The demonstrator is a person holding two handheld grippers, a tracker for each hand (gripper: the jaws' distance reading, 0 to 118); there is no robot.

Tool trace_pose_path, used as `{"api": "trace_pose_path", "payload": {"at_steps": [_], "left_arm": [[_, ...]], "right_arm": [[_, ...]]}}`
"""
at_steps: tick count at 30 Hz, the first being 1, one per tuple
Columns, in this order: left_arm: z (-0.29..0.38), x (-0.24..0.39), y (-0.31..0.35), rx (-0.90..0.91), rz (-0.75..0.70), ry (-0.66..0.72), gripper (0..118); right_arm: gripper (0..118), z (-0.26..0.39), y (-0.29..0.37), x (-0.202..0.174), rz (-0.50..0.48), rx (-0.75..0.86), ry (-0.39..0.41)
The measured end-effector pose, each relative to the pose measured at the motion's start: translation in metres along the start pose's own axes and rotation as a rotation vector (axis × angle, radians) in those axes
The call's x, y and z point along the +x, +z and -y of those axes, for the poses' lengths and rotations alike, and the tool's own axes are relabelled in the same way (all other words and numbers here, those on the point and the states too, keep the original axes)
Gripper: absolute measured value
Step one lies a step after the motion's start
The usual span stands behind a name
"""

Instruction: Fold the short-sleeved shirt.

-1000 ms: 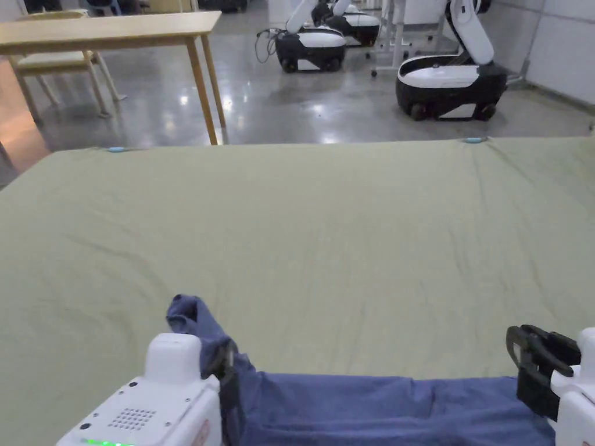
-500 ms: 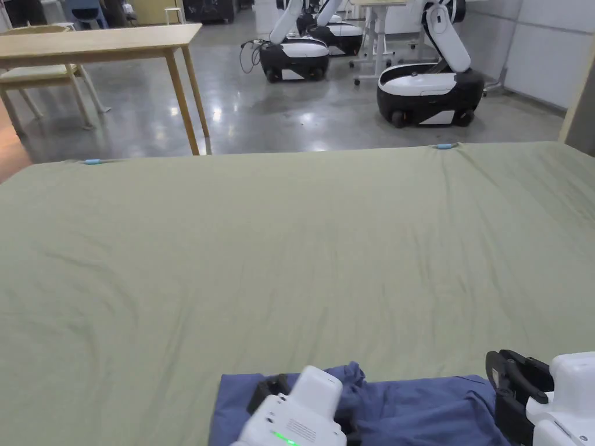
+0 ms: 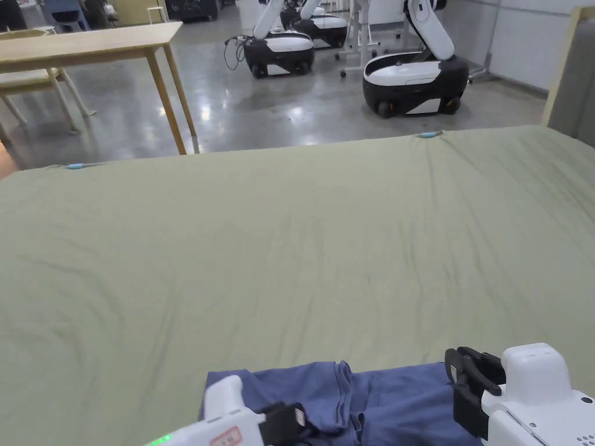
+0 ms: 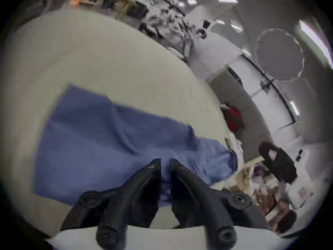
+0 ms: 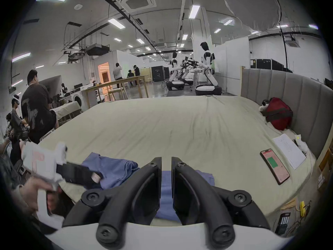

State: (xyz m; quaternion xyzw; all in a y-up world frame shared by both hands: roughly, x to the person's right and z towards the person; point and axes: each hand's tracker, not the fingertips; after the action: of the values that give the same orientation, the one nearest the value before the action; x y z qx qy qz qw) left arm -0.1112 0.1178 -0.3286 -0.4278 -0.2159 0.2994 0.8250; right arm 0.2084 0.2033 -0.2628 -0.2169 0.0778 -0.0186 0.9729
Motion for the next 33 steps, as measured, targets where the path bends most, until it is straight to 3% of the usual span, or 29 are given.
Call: {"api": "trace_pose_path", "payload": {"at_steps": [7,13,14,15,17,19,21,24,26,29,30,31,33], "left_arm": [[0.024,0.021,-0.031,-0.013,0.080,0.014,11],[0.005,0.001,0.038,0.169,-0.001,-0.018,13],[0.004,-0.006,0.053,0.213,-0.033,-0.024,31],[0.002,-0.017,0.070,0.258,-0.067,-0.014,88],[-0.006,-0.048,0.099,0.302,-0.096,0.060,109],[-0.007,-0.083,0.120,0.371,-0.078,0.162,118],[-0.006,-0.107,0.120,0.293,-0.036,0.302,118],[0.007,-0.138,0.092,0.216,0.151,0.456,118],[0.009,-0.103,0.084,0.259,0.241,0.424,118],[0.003,-0.093,0.056,0.252,0.352,0.555,117],[0.003,-0.089,0.048,0.244,0.376,0.591,111],[0.004,-0.085,0.042,0.260,0.372,0.620,90],[0.007,-0.102,0.030,0.247,0.277,0.735,11]], "right_arm": [[13,0.001,0.004,0.005,0.015,-0.010,-0.007],[13,-0.002,0.000,0.000,0.010,-0.007,-0.008],[13,-0.003,-0.002,-0.002,0.002,-0.009,-0.008],[13,-0.004,-0.004,-0.006,-0.003,-0.009,-0.005],[13,-0.006,-0.008,-0.013,-0.014,-0.008,0.009],[13,-0.008,-0.013,-0.021,-0.027,-0.009,0.020],[13,-0.009,-0.015,-0.029,-0.042,-0.005,0.029],[13,-0.011,-0.015,-0.040,-0.065,-0.008,0.040],[13,-0.011,-0.014,-0.043,-0.073,-0.005,0.051],[13,-0.012,-0.012,-0.042,-0.069,-0.003,0.058],[13,-0.013,-0.011,-0.041,-0.063,-0.002,0.056],[13,-0.014,-0.010,-0.039,-0.055,-0.002,0.053],[13,-0.014,-0.006,-0.034,-0.044,0.001,0.048]]}}
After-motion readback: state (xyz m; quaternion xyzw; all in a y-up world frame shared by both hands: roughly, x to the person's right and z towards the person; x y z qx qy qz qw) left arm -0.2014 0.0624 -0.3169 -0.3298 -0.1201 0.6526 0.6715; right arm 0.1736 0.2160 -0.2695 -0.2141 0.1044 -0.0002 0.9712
